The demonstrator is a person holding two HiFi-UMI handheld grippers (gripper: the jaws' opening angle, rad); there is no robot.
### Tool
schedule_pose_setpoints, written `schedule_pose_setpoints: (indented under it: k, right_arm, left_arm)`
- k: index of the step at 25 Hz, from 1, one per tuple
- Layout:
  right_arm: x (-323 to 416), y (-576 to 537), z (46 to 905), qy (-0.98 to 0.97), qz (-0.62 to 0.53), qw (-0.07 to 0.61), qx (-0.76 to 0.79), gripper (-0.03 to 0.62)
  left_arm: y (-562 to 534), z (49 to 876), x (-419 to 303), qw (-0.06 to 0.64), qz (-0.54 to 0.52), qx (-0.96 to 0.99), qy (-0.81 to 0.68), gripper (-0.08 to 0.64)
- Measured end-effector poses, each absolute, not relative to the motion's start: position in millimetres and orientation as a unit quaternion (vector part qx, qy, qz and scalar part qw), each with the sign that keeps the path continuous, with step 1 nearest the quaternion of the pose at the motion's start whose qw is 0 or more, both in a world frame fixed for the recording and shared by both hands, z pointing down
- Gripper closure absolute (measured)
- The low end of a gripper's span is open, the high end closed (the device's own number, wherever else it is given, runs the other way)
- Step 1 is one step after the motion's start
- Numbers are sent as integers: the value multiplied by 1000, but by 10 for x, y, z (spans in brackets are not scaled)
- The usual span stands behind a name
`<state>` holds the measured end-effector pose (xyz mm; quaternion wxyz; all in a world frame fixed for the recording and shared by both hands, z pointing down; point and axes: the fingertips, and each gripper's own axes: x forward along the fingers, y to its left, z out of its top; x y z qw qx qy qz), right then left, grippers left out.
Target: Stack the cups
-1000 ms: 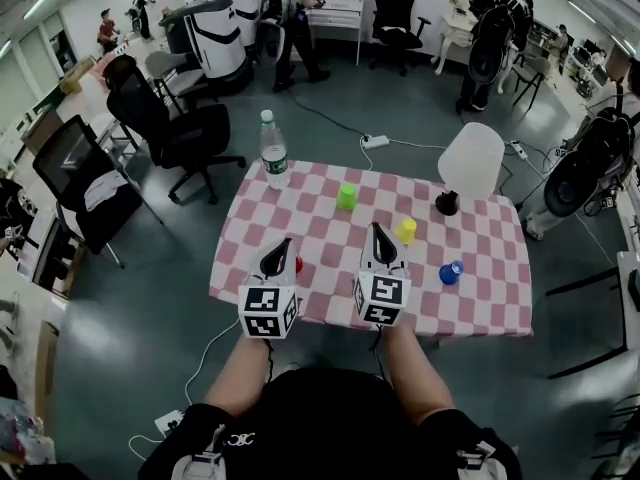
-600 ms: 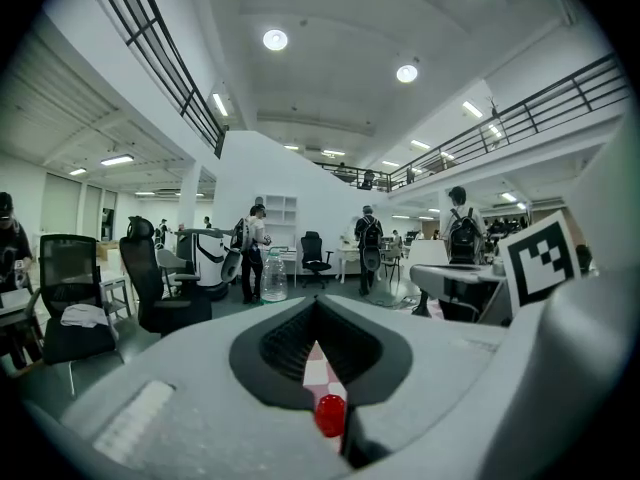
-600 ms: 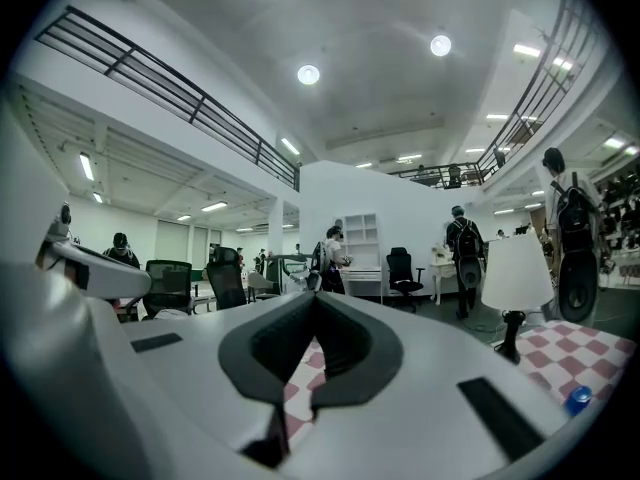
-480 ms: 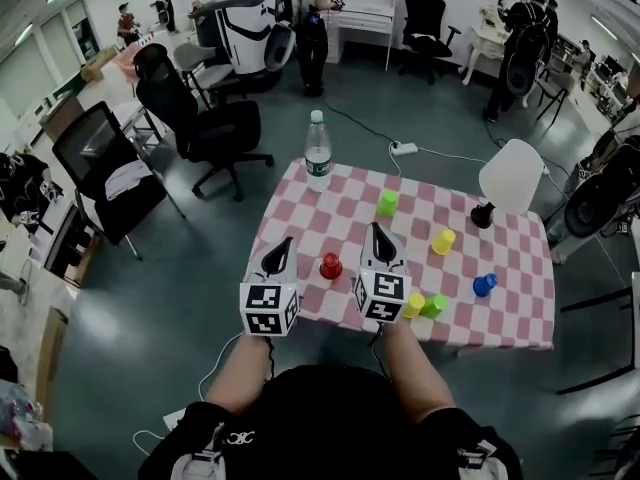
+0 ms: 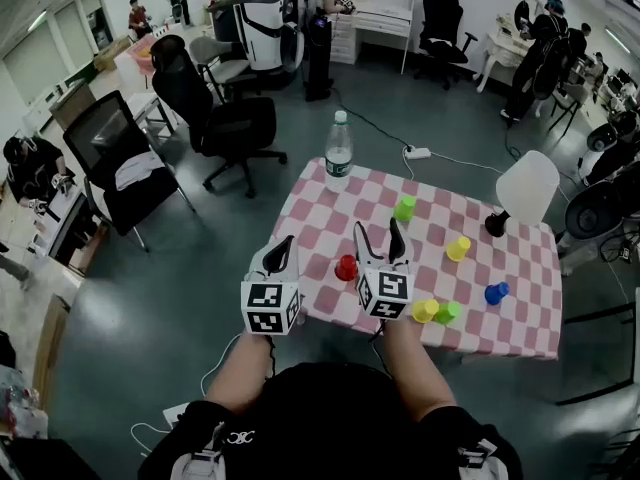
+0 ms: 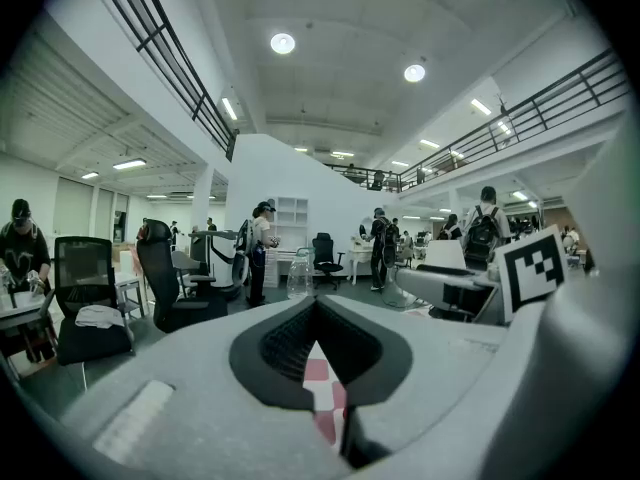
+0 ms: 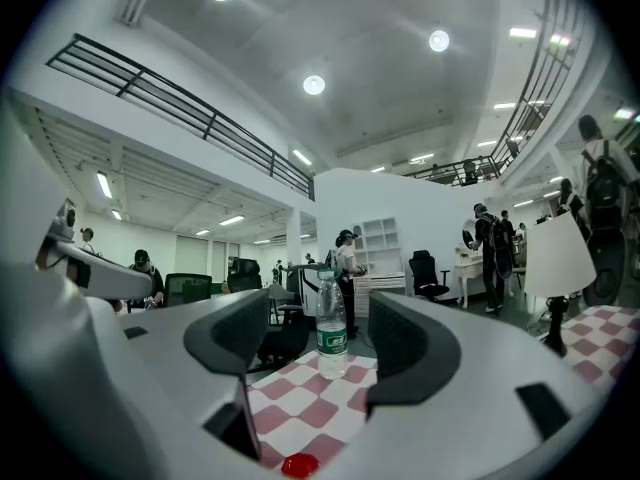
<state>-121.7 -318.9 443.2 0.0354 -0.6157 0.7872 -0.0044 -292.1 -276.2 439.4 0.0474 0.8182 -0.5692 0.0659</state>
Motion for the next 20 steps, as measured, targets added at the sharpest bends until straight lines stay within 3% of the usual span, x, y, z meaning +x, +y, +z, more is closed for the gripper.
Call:
schedule_pose_setpoints:
  k: [10, 20]
  right_arm:
    - [-1661, -3293, 4991, 815, -22, 1, -579, 176]
    - [-1686, -3378, 6004, 812, -91, -88, -570, 155]
  left_arm:
    - [-2703, 4540, -3268, 63, 68, 803, -588, 545]
    - [-2723, 4713, -3374, 81, 84, 796, -594, 545]
